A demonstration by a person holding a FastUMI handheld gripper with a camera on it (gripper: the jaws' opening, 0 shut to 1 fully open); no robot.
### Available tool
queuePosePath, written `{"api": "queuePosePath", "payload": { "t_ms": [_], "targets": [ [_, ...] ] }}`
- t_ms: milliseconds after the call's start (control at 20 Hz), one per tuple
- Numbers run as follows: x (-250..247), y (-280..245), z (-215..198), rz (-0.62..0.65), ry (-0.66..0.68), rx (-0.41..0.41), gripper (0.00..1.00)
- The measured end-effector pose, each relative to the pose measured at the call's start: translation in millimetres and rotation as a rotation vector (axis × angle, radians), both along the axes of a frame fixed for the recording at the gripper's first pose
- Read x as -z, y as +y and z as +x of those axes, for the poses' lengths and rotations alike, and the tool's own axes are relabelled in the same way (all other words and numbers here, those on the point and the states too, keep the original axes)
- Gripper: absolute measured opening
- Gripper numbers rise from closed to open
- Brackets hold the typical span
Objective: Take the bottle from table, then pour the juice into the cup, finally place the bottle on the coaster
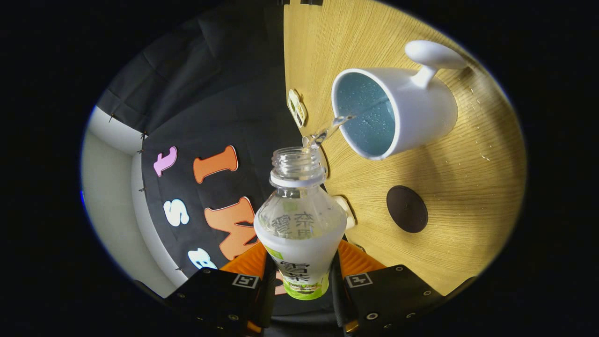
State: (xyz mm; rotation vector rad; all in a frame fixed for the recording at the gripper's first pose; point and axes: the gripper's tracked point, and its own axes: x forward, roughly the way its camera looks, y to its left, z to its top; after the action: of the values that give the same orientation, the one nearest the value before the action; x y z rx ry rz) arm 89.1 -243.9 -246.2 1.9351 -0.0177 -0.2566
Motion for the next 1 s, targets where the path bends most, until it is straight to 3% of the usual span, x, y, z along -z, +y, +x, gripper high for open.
{"api": "queuePosePath", "payload": {
  "t_ms": [1000],
  "targets": [
    [0.7,-4.6,0.3,0.058,0.01,-0.005,0.53]
  ]
}}
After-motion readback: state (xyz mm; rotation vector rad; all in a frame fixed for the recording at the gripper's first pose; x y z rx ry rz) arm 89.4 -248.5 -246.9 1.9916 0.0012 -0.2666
